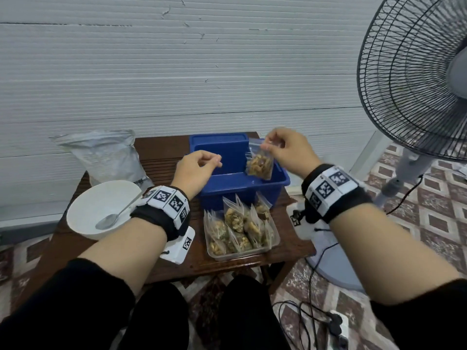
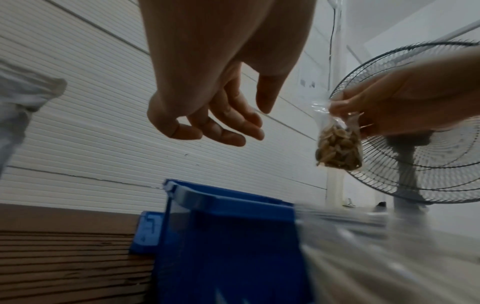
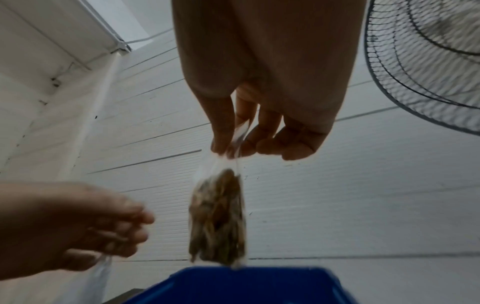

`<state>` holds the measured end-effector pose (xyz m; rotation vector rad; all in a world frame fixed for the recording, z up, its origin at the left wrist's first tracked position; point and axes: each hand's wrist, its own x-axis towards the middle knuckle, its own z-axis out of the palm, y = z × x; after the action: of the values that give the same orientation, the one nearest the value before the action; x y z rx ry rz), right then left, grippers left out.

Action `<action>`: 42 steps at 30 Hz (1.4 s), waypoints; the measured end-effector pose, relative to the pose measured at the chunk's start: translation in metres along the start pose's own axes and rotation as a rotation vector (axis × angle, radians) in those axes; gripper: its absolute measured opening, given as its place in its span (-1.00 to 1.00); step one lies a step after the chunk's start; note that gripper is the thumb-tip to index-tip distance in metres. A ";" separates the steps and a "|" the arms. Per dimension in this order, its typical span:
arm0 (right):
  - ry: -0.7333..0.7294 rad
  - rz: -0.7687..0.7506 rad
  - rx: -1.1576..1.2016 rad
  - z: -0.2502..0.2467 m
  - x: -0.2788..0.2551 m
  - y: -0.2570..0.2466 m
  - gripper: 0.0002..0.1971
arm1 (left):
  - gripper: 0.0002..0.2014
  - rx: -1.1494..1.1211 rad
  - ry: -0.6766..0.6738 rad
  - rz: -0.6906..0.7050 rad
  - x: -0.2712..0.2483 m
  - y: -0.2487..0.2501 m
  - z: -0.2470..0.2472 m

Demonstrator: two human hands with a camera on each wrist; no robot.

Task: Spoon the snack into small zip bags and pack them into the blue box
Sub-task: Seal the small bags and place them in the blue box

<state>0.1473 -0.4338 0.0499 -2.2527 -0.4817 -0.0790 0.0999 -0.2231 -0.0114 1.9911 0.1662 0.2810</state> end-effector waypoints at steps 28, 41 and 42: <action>-0.835 0.139 -1.096 0.080 0.186 0.042 -0.80 | -0.66 0.224 -0.004 -0.088 0.092 -0.078 -0.019; -0.762 0.092 -1.228 0.095 0.195 0.065 -0.75 | -0.29 0.202 -0.071 -0.158 0.100 -0.076 -0.019; -0.756 0.077 -1.226 0.095 0.195 0.066 -0.75 | -0.30 0.198 -0.068 -0.157 0.099 -0.075 -0.020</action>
<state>0.3426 -0.3412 -0.0195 -3.4838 -0.8930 0.7323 0.1907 -0.1499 -0.0590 2.1664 0.3163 0.0985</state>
